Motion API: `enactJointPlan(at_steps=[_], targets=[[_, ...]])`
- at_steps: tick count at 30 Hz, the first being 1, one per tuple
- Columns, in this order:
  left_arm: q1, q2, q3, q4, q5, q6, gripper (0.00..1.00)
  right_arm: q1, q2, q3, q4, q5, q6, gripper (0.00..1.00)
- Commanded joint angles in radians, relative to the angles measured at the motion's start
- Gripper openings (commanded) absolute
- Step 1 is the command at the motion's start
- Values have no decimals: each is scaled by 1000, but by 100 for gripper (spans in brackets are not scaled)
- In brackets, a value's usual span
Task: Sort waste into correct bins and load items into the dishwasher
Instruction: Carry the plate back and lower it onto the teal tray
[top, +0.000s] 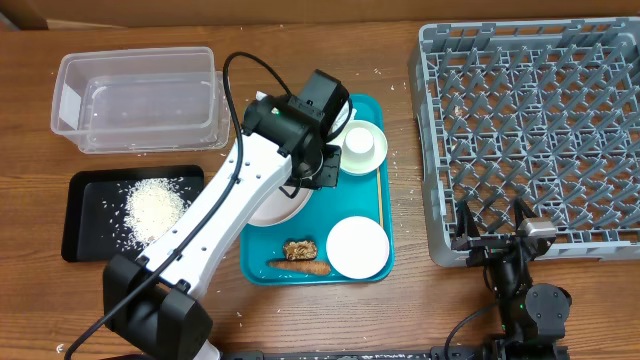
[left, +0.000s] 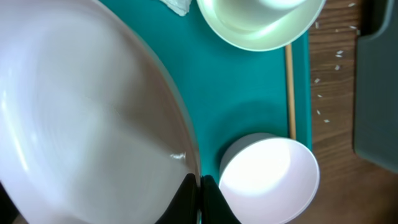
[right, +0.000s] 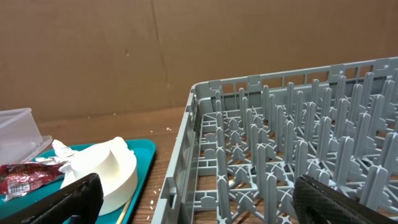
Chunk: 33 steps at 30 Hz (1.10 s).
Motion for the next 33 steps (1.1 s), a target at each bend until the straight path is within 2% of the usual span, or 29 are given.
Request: enactJointPlan(at_steps=[1,12,29,31,33], targets=[[-3,2,-73,64,-8,-31,4,5,-11,-10,4,6,-3,100],[-8,2,-219,238,-3,23,4,5,-11,-10,4,6,-3,100],[-20,42,-248,269,2,49,4,5,-11,-10,4,6,-3,100],[-20,45,-248,265,2,54,9,5,-11,-10,4,6,-3,100],[-20,45,-247,264,3,56,20,5,-11,-10,4,6,-3,100]])
